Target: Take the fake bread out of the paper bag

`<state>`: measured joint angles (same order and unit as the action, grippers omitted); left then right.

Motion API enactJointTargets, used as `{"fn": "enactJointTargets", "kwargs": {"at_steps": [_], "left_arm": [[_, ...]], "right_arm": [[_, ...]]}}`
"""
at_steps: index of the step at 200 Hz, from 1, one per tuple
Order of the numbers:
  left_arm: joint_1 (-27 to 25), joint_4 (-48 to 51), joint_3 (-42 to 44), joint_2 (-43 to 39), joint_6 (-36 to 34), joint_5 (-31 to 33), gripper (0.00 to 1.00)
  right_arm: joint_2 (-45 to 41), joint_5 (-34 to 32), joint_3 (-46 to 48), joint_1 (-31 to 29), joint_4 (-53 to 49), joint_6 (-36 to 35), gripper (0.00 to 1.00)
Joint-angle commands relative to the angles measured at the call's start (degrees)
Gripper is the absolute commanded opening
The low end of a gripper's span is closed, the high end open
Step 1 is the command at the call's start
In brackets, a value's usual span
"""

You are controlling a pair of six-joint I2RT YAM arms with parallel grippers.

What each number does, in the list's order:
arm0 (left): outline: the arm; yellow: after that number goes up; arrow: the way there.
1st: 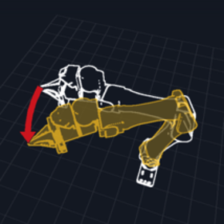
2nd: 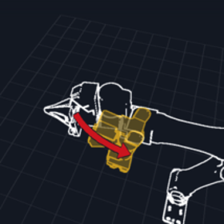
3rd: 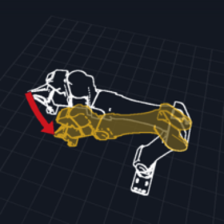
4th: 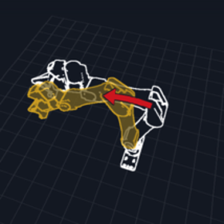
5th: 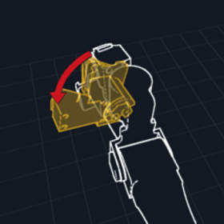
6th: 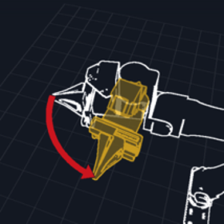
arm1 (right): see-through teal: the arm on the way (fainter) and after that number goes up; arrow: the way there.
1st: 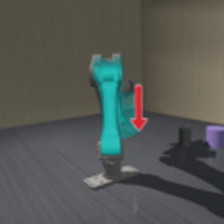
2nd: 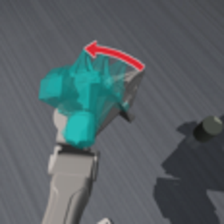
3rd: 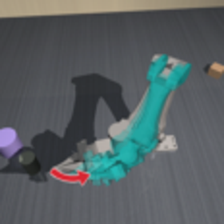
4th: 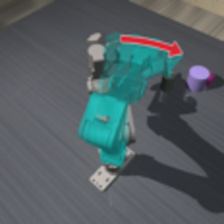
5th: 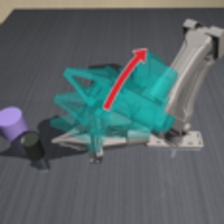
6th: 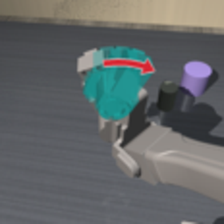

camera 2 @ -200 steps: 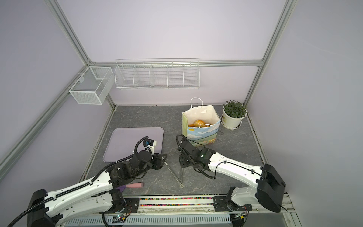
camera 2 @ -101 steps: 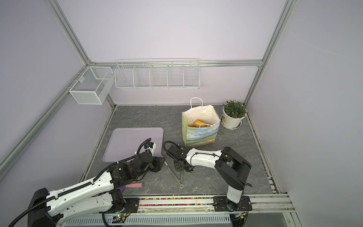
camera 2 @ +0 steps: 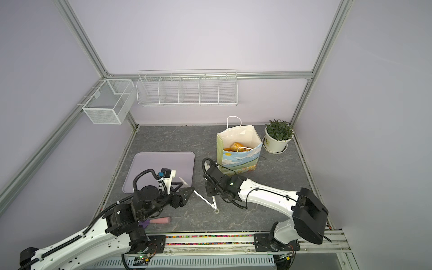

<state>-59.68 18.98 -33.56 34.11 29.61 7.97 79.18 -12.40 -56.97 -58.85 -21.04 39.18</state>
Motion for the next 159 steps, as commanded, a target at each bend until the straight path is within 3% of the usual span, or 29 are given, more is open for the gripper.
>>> {"fn": "enactJointTargets", "kwargs": {"at_steps": [1,39,97,127,159], "left_arm": [[0.0,-1.7,-3.7,-1.2,-4.4,-7.1,0.81],[0.0,-5.4,-5.5,-1.2,-6.9,-16.1,0.81],[0.7,-6.5,-6.6,2.1,-6.2,-16.5,0.85],[3.5,-9.0,-6.7,3.0,-4.1,-20.1,0.85],[9.2,-19.5,-3.6,3.4,1.6,-31.2,0.84]], "right_arm": [[-4.9,0.4,0.7,1.3,8.8,-1.2,0.06],[-9.3,9.8,-1.4,7.7,15.4,-0.3,0.06],[-11.7,27.4,-0.2,13.3,29.5,1.1,0.06],[-13.4,32.5,1.6,14.3,35.5,1.8,0.06],[-14.1,36.7,2.9,14.8,41.9,3.6,0.06]]}}
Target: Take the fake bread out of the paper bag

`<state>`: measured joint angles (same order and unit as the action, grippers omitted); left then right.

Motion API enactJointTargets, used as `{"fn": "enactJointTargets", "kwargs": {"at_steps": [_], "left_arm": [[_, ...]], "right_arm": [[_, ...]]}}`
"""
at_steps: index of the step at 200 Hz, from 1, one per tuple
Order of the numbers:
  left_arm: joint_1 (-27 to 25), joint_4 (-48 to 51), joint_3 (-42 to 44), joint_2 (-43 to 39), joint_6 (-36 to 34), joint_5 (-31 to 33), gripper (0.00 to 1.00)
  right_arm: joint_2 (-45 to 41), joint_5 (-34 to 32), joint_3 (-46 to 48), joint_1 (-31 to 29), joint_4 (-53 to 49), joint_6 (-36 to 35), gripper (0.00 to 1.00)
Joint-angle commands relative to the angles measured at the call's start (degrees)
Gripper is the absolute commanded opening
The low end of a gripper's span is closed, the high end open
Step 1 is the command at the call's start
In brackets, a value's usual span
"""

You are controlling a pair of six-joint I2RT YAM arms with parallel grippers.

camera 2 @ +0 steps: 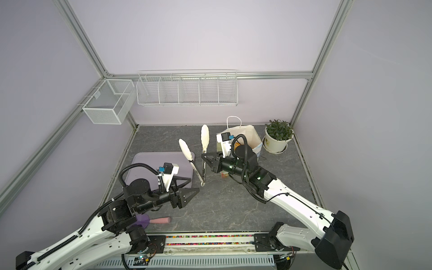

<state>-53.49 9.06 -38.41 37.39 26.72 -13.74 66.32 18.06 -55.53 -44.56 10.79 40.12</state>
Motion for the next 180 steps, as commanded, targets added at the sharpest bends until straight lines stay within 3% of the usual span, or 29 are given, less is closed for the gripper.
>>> {"fn": "enactJointTargets", "kwargs": {"at_steps": [1,36,77,115,180], "left_arm": [[3.1,-10.3,1.3,0.2,4.6,-9.5,0.84],[3.3,-17.4,0.9,5.4,5.7,-18.0,0.82],[3.3,-21.1,0.8,8.4,4.2,-19.0,0.78],[3.6,-21.8,0.2,8.3,3.9,-19.8,0.65],[4.2,-20.9,0.2,7.4,4.7,-19.5,0.32]], "right_arm": [[-1.2,6.4,1.5,0.5,10.4,2.7,0.06],[0.6,9.5,2.0,0.5,18.2,5.7,0.06],[4.1,12.9,1.4,0.5,27.6,11.0,0.06],[4.6,14.8,2.3,0.5,27.3,9.9,0.06],[4.0,18.1,3.6,0.5,26.7,7.5,0.06]]}}
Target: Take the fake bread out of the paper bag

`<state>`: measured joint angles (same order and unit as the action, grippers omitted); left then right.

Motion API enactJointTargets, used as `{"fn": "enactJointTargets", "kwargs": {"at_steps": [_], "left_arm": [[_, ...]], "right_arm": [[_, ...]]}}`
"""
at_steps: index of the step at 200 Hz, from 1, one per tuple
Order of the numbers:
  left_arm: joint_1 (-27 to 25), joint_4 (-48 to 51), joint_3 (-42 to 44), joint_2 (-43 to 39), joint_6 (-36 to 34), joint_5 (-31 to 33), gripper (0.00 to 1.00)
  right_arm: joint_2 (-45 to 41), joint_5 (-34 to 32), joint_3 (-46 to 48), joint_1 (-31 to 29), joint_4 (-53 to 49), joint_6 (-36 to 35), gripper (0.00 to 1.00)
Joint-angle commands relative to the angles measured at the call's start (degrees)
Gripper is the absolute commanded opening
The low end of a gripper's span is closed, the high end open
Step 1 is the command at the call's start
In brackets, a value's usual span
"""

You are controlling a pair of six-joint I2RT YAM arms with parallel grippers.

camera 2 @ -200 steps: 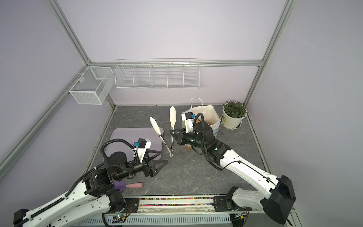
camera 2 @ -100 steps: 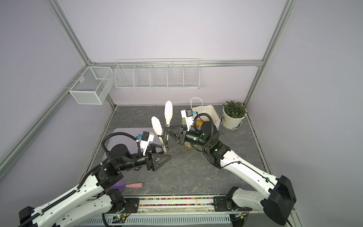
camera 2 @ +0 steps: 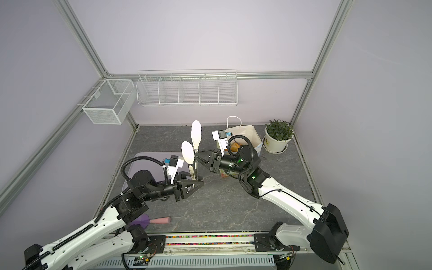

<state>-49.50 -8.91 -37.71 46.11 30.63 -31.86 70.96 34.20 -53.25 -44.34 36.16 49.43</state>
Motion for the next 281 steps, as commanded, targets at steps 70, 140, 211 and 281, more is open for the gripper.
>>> {"fn": "enactJointTargets", "kwargs": {"at_steps": [70,140,211,281], "left_arm": [[0.2,-3.7,0.2,-1.3,1.7,-1.4,0.01],[0.3,-3.1,0.4,-1.2,0.2,-0.4,0.0],[0.2,4.7,-2.2,-0.2,-3.8,1.7,0.0],[0.2,5.2,-5.0,3.6,-4.7,-2.5,0.0]], "right_arm": [[-3.7,0.4,0.8,0.2,-9.6,-10.5,0.19],[-9.2,-6.7,-1.9,0.1,-25.5,-18.7,0.57],[-19.5,-8.2,-1.0,0.1,-37.4,-23.4,0.99],[-8.8,-5.1,-6.3,-3.5,-34.8,-20.3,0.91]]}}
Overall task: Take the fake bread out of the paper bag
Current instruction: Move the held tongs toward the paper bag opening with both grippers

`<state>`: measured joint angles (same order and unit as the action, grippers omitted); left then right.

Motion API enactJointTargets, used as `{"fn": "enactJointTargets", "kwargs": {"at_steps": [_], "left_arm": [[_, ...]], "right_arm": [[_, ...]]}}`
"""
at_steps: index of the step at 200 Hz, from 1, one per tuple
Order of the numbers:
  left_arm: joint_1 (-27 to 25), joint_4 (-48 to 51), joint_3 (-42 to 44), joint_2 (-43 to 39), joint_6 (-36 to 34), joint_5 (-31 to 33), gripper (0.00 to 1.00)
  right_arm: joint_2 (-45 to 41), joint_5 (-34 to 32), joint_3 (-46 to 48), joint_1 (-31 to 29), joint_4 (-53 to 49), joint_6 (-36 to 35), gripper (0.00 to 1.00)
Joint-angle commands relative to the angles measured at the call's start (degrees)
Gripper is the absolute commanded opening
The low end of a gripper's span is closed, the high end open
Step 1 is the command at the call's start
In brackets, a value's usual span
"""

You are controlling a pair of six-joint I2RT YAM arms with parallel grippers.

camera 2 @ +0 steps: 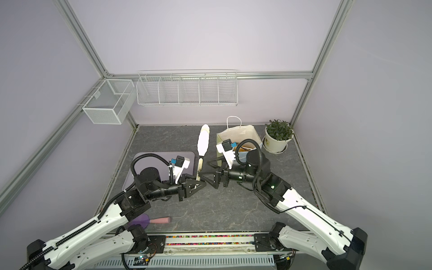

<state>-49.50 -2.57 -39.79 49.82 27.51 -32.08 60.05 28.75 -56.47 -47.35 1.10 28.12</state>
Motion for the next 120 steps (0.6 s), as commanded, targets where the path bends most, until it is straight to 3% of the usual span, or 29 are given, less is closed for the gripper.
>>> {"fn": "enactJointTargets", "kwargs": {"at_steps": [1,47,70,120], "left_arm": [[0.2,-1.1,-3.0,-0.1,-1.6,-2.4,0.0],[0.2,-1.0,-2.3,-0.7,-1.2,-3.6,0.0],[0.2,-1.3,-1.8,-0.8,-1.0,-3.7,0.0],[0.2,0.6,-2.1,-1.0,-0.8,-3.4,0.0]], "right_arm": [[2.2,0.4,-3.2,-0.5,0.3,1.0,0.9],[4.7,0.4,-4.3,-0.2,7.1,3.9,0.91],[5.3,-0.3,-3.6,0.0,12.6,5.9,1.0],[5.4,-0.4,-2.3,-0.1,16.4,7.1,0.5]]}}
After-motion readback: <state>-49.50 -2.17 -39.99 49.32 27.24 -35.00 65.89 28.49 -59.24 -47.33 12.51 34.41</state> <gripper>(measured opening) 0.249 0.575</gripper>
